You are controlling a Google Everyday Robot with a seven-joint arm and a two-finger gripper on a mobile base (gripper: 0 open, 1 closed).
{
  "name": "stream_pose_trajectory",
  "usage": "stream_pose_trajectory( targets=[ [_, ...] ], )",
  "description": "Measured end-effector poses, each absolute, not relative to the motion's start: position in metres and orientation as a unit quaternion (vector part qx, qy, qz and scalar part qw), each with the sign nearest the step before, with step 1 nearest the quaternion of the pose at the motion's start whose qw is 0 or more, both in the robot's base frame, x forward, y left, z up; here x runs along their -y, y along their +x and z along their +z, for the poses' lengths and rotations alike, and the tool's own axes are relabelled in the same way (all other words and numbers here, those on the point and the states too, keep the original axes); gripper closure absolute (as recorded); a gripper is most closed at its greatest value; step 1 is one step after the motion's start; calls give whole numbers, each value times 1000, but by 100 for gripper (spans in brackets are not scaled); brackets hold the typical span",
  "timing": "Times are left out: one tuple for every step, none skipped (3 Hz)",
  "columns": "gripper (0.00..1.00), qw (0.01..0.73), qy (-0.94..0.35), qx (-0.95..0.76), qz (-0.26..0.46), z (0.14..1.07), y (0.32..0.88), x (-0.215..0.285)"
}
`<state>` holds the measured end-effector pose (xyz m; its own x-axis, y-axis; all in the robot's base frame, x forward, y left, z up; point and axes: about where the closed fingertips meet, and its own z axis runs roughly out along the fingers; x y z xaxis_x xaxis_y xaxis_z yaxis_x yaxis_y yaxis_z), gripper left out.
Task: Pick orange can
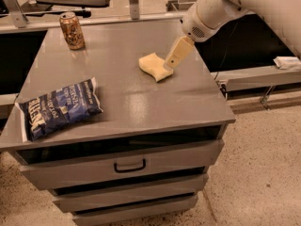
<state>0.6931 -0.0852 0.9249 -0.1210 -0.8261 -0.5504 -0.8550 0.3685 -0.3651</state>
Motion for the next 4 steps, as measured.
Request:
stream_pose_trajectory(
  targets=[
    [0, 378, -554, -740, 37, 922, 709, 64],
    [0, 416, -542, -727, 74, 917, 748, 23],
    [0, 454, -519, -711, 137, 916, 791, -29],
    [0, 486, -496, -690, 203, 921, 814, -88]
  ],
)
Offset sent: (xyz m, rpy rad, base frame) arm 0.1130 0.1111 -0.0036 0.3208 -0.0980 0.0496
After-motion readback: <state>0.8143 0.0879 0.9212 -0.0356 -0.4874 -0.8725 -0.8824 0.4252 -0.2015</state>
